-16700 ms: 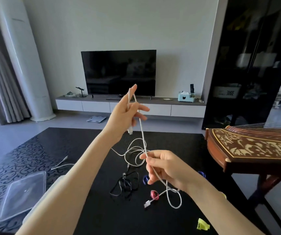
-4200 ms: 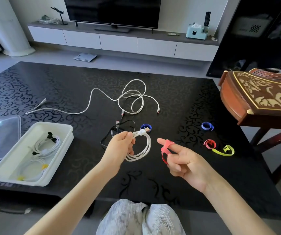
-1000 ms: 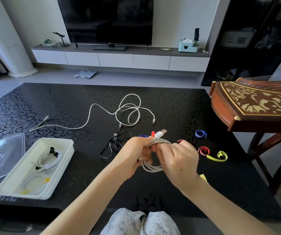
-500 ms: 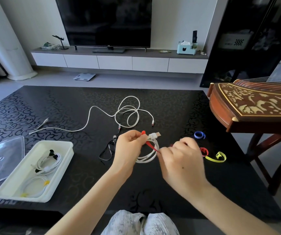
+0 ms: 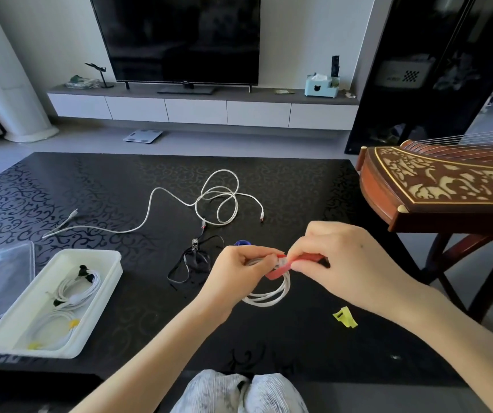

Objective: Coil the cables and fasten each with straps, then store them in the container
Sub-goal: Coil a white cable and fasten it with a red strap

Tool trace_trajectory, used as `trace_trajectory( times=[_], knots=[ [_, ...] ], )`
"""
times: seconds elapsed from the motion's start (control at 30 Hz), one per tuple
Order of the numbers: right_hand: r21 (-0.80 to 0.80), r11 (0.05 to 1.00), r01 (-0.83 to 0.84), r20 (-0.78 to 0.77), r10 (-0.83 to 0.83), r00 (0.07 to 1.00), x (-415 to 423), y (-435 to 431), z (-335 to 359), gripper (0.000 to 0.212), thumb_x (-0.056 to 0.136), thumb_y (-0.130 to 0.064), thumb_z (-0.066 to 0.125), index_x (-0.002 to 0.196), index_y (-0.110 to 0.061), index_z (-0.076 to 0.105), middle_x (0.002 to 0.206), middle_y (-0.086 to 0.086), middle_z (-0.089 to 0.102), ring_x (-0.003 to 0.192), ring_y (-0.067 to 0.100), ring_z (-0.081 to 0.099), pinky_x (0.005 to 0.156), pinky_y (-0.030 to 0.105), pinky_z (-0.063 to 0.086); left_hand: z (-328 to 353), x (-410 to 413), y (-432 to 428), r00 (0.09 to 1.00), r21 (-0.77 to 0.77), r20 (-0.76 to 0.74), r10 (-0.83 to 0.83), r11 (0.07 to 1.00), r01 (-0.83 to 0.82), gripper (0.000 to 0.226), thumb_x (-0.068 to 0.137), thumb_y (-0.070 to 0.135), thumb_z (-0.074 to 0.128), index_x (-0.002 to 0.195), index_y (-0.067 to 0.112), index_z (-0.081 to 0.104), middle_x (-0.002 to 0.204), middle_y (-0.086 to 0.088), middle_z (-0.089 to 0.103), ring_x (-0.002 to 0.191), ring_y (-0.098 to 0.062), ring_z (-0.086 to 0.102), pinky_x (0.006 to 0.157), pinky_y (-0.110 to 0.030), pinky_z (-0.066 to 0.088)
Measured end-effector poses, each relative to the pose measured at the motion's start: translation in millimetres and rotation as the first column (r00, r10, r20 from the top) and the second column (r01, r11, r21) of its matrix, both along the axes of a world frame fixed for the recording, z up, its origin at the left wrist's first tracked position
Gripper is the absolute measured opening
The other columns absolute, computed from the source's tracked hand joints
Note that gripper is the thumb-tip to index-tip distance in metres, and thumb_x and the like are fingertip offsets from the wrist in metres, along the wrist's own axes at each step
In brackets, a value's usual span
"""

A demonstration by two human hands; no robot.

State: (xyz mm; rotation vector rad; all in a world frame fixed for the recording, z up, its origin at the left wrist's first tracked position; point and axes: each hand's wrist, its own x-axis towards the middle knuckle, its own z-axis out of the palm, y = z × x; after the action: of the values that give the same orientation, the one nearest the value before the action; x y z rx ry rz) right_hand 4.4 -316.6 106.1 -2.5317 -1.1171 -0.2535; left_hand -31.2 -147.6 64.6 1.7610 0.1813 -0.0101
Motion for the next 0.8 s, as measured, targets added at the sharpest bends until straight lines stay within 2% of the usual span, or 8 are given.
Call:
trace_trajectory(
  times=[0.13, 0.2, 0.27, 0.37, 0.5, 0.6, 0.7, 0.8],
  knots=[
    [0.167, 0.986, 0.011, -0.258, 0.033, 0.965, 2.6, -0.3, 12.9, 0.019, 0.088, -0.017, 0.064, 0.098, -0.032, 0.072, 0.075, -0.012, 0.054, 0.076, 0.005, 0.055, 0.067, 0.012, 0.040, 4.5, -2.9, -1.9, 0.999, -0.035, 0.006, 0.032, 0.999, -0.031, 0.018, 0.089, 0.013, 0.060, 0.086, 0.023, 0.076, 0.064, 0.017, 0.067, 0.058, 0.011, 0.055, 0.056, -0.005, 0.037],
    [0.245, 0.969, -0.018, -0.389, 0.116, 0.914, 4.5, -4.7, 20.8, 0.027, 0.093, -0.011, 0.056, 0.106, -0.030, 0.069, 0.079, -0.013, 0.057, 0.072, 0.007, 0.056, 0.068, 0.017, 0.044, 5.7, -4.3, 0.3, 0.998, -0.059, 0.008, 0.069, 0.996, -0.068, 0.020, 0.089, 0.017, 0.061, 0.082, 0.028, 0.076, 0.074, 0.013, 0.070, 0.058, 0.006, 0.052, 0.060, -0.012, 0.038],
    [0.325, 0.944, -0.051, -0.479, 0.211, 0.852, 4.6, -5.7, 25.6, 0.033, 0.095, -0.004, 0.049, 0.112, -0.026, 0.066, 0.079, -0.013, 0.058, 0.067, 0.007, 0.055, 0.068, 0.017, 0.045, 7.1, -5.7, 1.4, 0.995, -0.106, -0.004, 0.099, 0.989, -0.099, 0.021, 0.089, 0.020, 0.061, 0.079, 0.031, 0.076, 0.073, 0.008, 0.068, 0.058, -0.002, 0.046, 0.059, -0.019, 0.037],
    [0.399, 0.917, -0.007, -0.451, 0.202, 0.870, 3.7, 3.7, 26.0, 0.033, 0.093, 0.000, 0.052, 0.113, -0.024, 0.062, 0.082, -0.007, 0.066, 0.068, 0.006, 0.061, 0.069, 0.019, 0.050, 14.2, -9.1, -0.6, 0.997, -0.177, 0.001, 0.083, 0.981, -0.082, 0.017, 0.091, 0.021, 0.060, 0.083, 0.026, 0.075, 0.059, 0.011, 0.060, 0.053, -0.002, 0.045, 0.056, -0.018, 0.036],
    [0.431, 0.902, -0.006, -0.326, 0.162, 0.931, 2.9, 18.6, 28.3, 0.036, 0.087, -0.005, 0.063, 0.107, -0.032, 0.050, 0.088, -0.010, 0.069, 0.084, 0.004, 0.066, 0.076, 0.018, 0.053, 23.4, -13.9, -2.3, 0.997, -0.215, 0.062, 0.045, 0.976, -0.031, 0.013, 0.089, 0.026, 0.063, 0.086, 0.022, 0.075, 0.063, 0.001, 0.055, 0.053, -0.005, 0.043, 0.053, -0.017, 0.036],
    [0.410, 0.911, -0.048, -0.253, 0.164, 0.953, 1.2, 24.2, 34.9, 0.043, 0.082, -0.009, 0.070, 0.099, -0.038, 0.043, 0.092, -0.014, 0.064, 0.081, 0.005, 0.063, 0.076, 0.018, 0.051, 27.7, -16.1, -0.5, 0.993, -0.237, 0.105, 0.061, 0.971, -0.035, 0.014, 0.088, 0.025, 0.062, 0.083, 0.024, 0.075, 0.063, -0.004, 0.054, 0.053, -0.008, 0.040, 0.052, -0.017, 0.035],
    [0.417, 0.907, -0.059, -0.235, 0.170, 0.957, 1.6, 29.9, 39.1, 0.034, 0.079, -0.010, 0.073, 0.096, -0.029, 0.051, 0.082, -0.012, 0.062, 0.070, 0.011, 0.060, 0.070, 0.024, 0.051, 31.0, -18.7, 2.8, 0.989, -0.251, 0.134, 0.069, 0.967, -0.034, 0.014, 0.088, 0.024, 0.062, 0.082, 0.025, 0.074, 0.068, -0.011, 0.052, 0.054, -0.008, 0.040, 0.052, -0.016, 0.036],
    [0.415, 0.908, -0.063, -0.224, 0.169, 0.960, 5.5, 32.4, 41.3, 0.019, 0.079, -0.014, 0.074, 0.091, -0.022, 0.063, 0.073, -0.010, 0.060, 0.068, 0.012, 0.059, 0.068, 0.029, 0.051, 32.7, -21.2, 4.4, 0.985, -0.274, 0.155, 0.070, 0.961, -0.025, 0.013, 0.086, 0.027, 0.063, 0.080, 0.029, 0.075, 0.064, -0.006, 0.051, 0.057, -0.011, 0.039, 0.055, -0.021, 0.035]
  ],
)
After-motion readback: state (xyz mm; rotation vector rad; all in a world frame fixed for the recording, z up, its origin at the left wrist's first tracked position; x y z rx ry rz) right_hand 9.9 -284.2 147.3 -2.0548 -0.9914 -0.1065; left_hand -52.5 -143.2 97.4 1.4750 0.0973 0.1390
